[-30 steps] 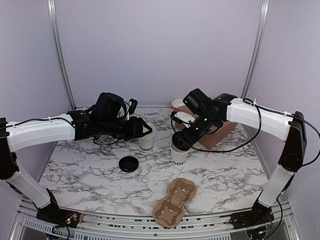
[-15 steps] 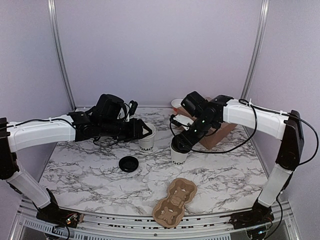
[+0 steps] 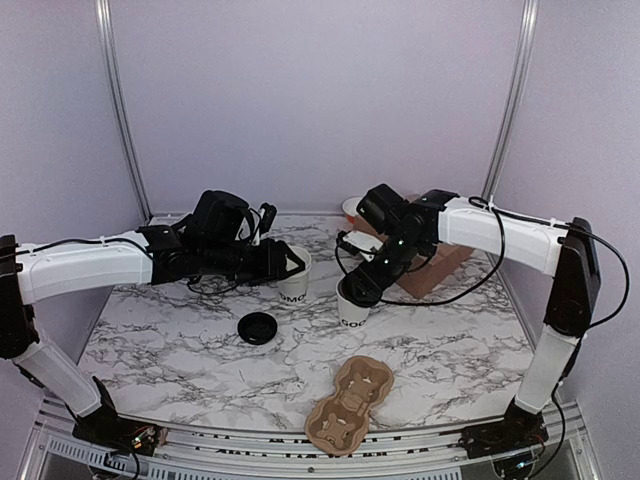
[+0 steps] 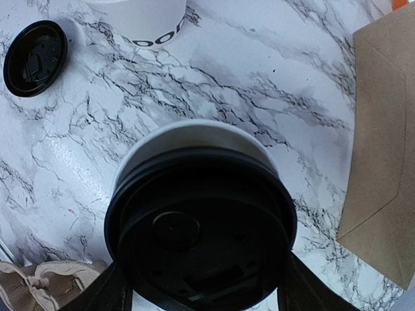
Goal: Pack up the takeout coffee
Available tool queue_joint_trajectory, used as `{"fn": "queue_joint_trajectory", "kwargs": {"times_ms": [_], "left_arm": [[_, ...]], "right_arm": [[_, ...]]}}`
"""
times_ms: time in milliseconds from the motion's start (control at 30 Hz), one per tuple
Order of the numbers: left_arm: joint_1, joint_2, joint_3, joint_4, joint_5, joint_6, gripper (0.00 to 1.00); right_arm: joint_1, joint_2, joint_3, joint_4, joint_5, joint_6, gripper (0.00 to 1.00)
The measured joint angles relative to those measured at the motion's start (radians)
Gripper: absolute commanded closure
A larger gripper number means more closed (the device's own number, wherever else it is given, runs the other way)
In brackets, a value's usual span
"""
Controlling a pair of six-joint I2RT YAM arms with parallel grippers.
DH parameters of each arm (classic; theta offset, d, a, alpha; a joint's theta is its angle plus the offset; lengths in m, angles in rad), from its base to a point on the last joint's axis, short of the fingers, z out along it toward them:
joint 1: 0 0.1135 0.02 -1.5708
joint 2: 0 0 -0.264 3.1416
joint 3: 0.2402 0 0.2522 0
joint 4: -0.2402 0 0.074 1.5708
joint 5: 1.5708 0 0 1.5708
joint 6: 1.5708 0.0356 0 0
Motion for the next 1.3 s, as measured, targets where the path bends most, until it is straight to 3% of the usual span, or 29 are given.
{"fn": "queue_joint_trajectory", "kwargs": {"times_ms": [600, 1300], "left_arm": [[-0.001, 0.018, -0.031, 0.037, 0.016, -0.003, 0.46], [-0.003, 0.028, -0.047, 0.075, 0.045, -0.006, 0.45]], "right_arm": [[0.0, 0.08, 0.141, -0.07, 0.007, -0.003, 0.32], [0.0, 0.093, 0.189, -0.131, 0.023, 0.001, 0.32]]}}
